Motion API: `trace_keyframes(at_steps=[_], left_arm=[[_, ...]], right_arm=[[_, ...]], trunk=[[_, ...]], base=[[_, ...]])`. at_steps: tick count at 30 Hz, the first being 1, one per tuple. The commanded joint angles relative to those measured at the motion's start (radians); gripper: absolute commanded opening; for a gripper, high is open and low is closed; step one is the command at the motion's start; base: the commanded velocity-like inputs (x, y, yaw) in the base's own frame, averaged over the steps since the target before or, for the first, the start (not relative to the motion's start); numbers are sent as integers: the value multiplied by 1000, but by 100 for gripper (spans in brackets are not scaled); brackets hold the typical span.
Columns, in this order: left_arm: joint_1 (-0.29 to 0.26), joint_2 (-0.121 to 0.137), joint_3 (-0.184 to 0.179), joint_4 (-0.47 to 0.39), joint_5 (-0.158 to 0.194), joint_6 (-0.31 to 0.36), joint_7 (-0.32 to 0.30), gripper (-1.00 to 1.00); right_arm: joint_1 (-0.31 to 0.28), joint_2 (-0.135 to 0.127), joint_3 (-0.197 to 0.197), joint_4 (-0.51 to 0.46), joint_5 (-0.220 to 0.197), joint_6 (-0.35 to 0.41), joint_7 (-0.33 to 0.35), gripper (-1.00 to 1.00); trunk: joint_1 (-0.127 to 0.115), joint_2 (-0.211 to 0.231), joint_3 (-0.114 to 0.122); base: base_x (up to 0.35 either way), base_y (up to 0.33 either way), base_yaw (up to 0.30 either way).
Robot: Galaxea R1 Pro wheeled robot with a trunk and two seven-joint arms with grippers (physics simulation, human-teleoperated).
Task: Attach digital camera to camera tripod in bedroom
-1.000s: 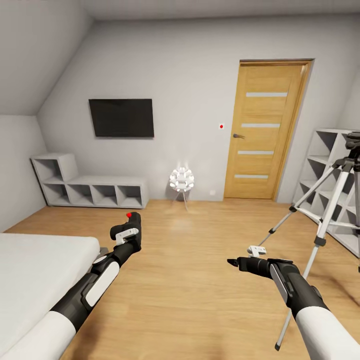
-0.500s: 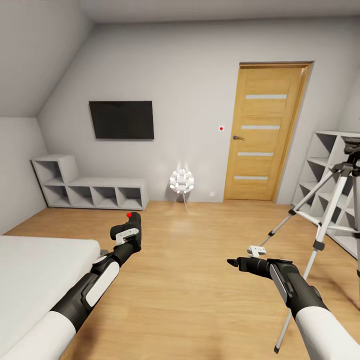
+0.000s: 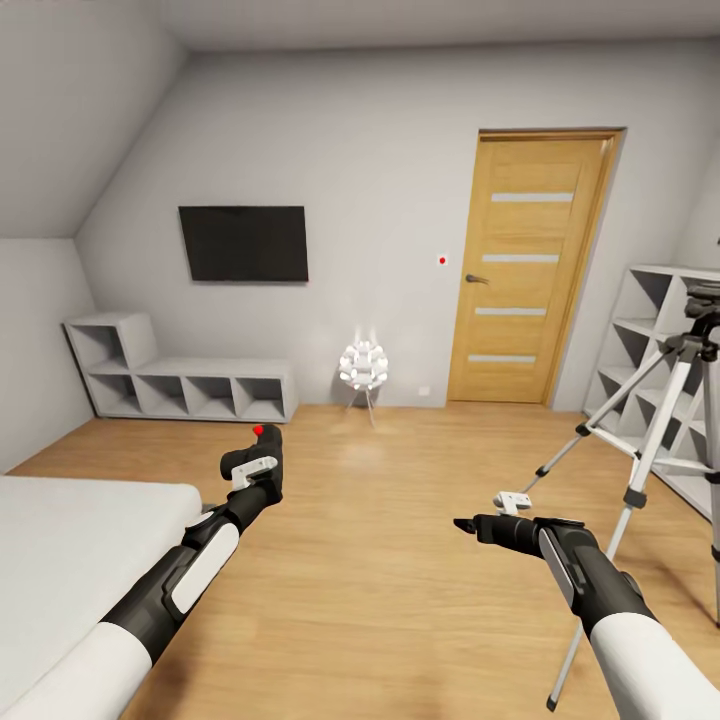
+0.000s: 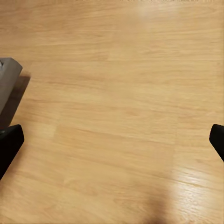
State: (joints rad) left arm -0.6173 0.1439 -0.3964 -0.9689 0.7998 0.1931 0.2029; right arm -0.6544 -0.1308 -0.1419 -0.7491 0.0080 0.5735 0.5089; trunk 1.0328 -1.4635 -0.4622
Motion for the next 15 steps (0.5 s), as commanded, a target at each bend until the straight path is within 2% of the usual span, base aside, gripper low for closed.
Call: trace_keyframes(at_steps=[1, 15], left_arm=[[-1, 1, -4, -2, 7, 2, 7, -100], [-1, 2, -5, -14, 9, 1, 7, -100]], right_arm=[[-1, 0, -3, -1, 1, 6, 5, 100], [-1, 2, -2, -1, 3, 6, 4, 100]], trunk=[[-4, 7, 2], [-58, 105, 46]], base=[[0, 0, 0], [0, 0, 0]])
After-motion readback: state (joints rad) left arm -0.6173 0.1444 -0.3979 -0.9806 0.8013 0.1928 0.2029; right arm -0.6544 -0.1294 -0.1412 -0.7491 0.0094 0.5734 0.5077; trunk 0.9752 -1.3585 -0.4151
